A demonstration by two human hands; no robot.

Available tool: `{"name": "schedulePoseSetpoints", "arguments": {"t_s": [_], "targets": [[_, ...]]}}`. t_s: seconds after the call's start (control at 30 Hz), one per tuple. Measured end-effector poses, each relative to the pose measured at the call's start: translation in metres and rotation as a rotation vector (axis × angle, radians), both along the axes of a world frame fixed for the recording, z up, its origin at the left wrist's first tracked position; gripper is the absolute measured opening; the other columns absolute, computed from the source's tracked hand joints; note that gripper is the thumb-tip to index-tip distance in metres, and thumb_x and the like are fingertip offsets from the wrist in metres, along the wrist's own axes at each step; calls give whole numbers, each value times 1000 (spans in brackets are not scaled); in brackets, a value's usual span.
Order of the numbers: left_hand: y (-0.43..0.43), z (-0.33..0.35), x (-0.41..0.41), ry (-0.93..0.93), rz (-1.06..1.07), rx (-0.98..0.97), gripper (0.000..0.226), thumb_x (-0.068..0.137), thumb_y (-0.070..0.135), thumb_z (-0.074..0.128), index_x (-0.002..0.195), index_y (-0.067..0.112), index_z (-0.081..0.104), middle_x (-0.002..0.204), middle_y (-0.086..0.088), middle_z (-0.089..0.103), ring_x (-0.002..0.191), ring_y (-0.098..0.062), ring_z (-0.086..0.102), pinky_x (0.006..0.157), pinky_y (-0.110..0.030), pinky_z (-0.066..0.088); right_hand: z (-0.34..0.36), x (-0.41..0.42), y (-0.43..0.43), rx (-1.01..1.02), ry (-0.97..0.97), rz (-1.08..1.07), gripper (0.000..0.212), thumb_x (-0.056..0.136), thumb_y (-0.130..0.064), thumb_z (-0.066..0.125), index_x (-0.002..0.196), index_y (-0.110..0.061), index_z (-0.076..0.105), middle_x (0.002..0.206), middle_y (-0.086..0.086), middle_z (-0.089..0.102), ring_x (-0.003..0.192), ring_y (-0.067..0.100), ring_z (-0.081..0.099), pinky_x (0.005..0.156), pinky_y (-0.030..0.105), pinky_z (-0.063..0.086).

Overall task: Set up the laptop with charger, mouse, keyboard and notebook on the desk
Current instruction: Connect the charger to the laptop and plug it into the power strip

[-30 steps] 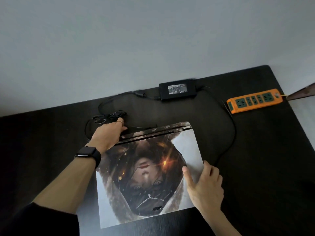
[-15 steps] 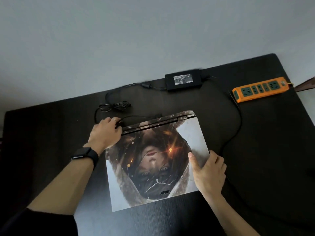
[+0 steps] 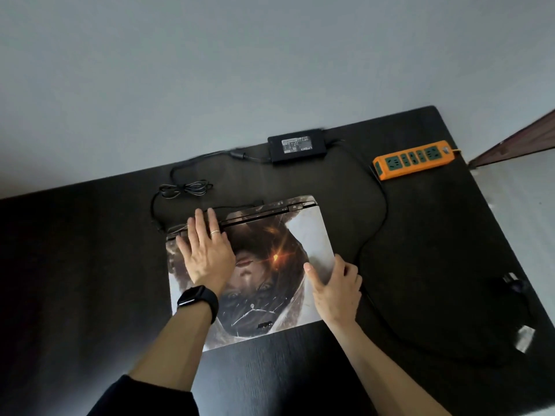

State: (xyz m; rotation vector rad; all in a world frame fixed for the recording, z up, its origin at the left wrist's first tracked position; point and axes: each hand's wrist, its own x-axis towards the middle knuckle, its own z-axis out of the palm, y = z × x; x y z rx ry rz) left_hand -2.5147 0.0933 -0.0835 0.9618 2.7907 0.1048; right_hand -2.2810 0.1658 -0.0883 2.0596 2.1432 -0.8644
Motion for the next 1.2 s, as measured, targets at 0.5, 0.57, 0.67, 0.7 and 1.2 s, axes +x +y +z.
{"name": "schedulePoseSetpoints", "arguments": {"t_s": [0.5, 0.57, 0.67, 0.7, 1.2], "targets": [[23, 37, 244, -378, -123, -210, 81, 94, 39, 48, 158, 21, 1, 165, -10, -10, 151, -33, -7, 122, -51, 9, 67, 215, 83, -15, 378, -328, 20, 95, -18, 64, 115, -20, 66, 101, -6, 68, 100, 14, 65, 80, 18, 42], [37, 41, 266, -397, -45, -229, 80, 93, 36, 48, 158, 18, 5, 165, -11, -9, 151, -33, -7, 121, -52, 10, 68, 263, 107, 36, 346, -442, 23, 94, -17, 65, 117, -17, 64, 107, -2, 67, 101, 15, 63, 86, 26, 45], [54, 49, 281, -432, 42, -191, 74, 91, 29, 49, 156, 16, 16, 164, -14, -1, 150, -35, 0, 120, -51, 13, 64, 302, 133, 98, 240, -527, 34, 91, -25, 67, 121, -14, 56, 116, 6, 63, 106, 25, 62, 92, 39, 50], [61, 51, 292, -440, 46, -187, 73, 90, 29, 50, 155, 17, 18, 163, -15, 3, 149, -35, 3, 120, -50, 14, 59, 317, 141, 64, 175, -530, 40, 91, -30, 66, 124, -12, 54, 120, 10, 61, 111, 31, 60, 95, 45, 50], [163, 112, 388, -992, -271, -150, 43, 90, 42, 57, 129, 25, 59, 124, 11, 67, 117, -10, 59, 104, -28, 44, 91, 286, 176, -474, 1030, -689, 14, 102, -10, 53, 114, -6, 60, 103, 9, 77, 103, 25, 70, 96, 38, 53]]}}
